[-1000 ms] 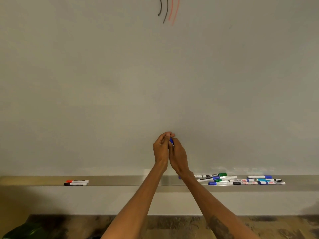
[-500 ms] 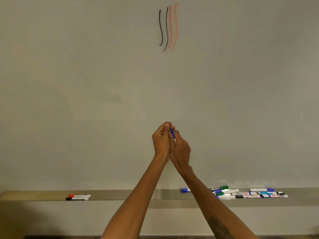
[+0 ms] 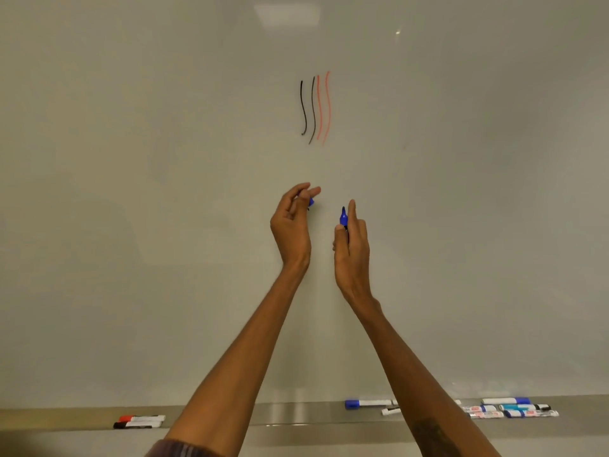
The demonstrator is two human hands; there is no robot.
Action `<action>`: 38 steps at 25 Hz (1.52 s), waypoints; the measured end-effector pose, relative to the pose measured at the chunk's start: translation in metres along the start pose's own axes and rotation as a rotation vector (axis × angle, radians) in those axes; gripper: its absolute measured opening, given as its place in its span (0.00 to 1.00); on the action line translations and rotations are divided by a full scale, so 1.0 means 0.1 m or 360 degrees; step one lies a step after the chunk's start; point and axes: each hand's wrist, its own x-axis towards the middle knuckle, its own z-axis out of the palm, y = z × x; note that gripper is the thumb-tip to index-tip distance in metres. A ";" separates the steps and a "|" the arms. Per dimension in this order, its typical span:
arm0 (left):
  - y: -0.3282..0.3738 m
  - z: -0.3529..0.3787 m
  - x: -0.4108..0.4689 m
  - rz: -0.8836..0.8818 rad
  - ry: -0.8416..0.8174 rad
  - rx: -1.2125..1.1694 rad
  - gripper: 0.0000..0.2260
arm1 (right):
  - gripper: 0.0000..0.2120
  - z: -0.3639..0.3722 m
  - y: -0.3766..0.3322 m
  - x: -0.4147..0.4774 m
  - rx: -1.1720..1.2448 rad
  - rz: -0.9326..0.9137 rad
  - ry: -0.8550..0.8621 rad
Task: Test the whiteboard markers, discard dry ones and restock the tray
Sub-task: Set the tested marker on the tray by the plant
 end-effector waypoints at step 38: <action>-0.14 0.02 1.38 0.1306 0.0205 0.0823 0.17 | 0.12 0.15 -0.86 1.76 -0.0127 -0.0944 0.0450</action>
